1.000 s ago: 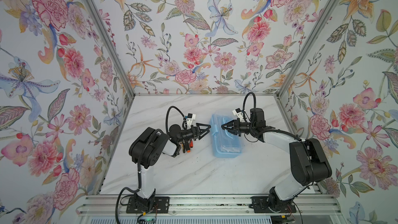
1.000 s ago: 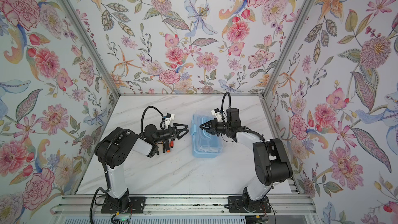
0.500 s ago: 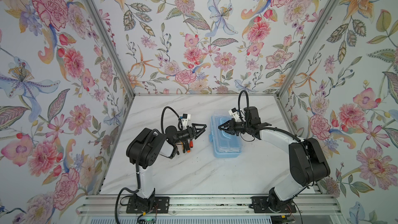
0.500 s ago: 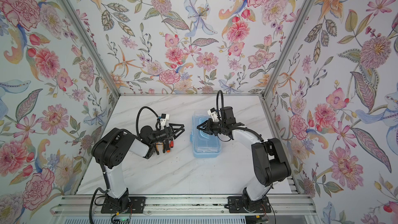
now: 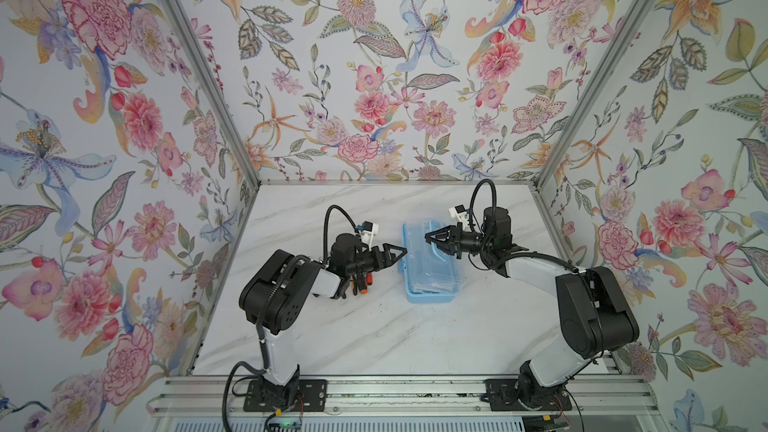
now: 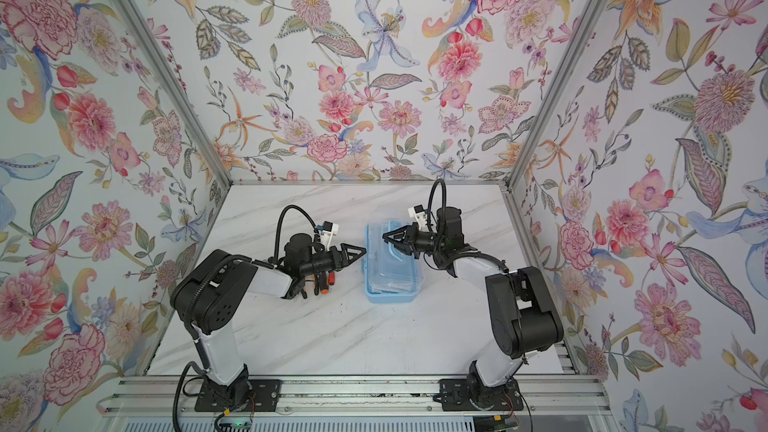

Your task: Pack the tool kit

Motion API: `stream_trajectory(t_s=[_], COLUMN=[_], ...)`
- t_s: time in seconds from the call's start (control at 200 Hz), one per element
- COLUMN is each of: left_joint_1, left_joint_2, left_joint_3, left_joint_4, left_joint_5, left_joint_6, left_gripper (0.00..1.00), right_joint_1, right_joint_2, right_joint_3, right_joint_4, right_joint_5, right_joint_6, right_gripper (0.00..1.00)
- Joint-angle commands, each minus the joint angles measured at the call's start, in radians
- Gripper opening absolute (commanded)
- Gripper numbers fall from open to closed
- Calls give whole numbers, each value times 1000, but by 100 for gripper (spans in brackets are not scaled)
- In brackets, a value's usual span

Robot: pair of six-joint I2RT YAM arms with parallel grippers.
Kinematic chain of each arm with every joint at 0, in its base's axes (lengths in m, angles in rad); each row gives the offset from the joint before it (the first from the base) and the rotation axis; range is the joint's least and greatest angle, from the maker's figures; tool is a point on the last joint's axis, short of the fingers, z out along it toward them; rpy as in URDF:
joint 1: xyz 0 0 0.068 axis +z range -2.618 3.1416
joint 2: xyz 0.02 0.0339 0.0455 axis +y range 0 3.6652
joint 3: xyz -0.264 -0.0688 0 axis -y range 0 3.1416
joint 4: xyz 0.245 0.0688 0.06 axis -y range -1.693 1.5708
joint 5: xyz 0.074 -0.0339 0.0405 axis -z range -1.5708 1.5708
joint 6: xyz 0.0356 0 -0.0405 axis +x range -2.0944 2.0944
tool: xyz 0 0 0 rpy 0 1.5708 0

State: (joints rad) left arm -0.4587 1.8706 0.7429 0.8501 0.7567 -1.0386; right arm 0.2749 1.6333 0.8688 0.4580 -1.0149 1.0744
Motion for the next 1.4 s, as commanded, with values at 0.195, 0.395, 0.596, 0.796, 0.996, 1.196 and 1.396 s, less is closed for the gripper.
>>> stream_trajectory(t_s=[0.195,0.395,0.596,0.796,0.996,1.196,1.396], left_joint_1=[-16,-26,-35,-36,-37,-36,-41], left_joint_2=[-18,4,5,-18,-33,-31,-36], left_joint_3=[142,167,182,186,188,188,193], left_joint_4=[-466,-467,-468,-492,-502,-480,-476], left_joint_5=[-185,-183,-183,-182,-185,-175,-187], left_joint_6=[282,294,292,299,300,284,272], left_gripper=[84,84,84,84,85,85,85], right_joint_1=[0,-2,-15,-68,-80,-82,-82], right_joint_2=[-114,-128,-116,-3,71,119,142], right_joint_3=[32,32,-14,-128,-136,-137,-148], right_joint_4=[-75,-82,82,781,990,1099,1115], right_joint_5=[-2,-6,-37,-91,-95,-113,-113], right_joint_6=[-114,-120,-46,416,566,639,642], right_gripper=[0,0,0,0,0,0,0])
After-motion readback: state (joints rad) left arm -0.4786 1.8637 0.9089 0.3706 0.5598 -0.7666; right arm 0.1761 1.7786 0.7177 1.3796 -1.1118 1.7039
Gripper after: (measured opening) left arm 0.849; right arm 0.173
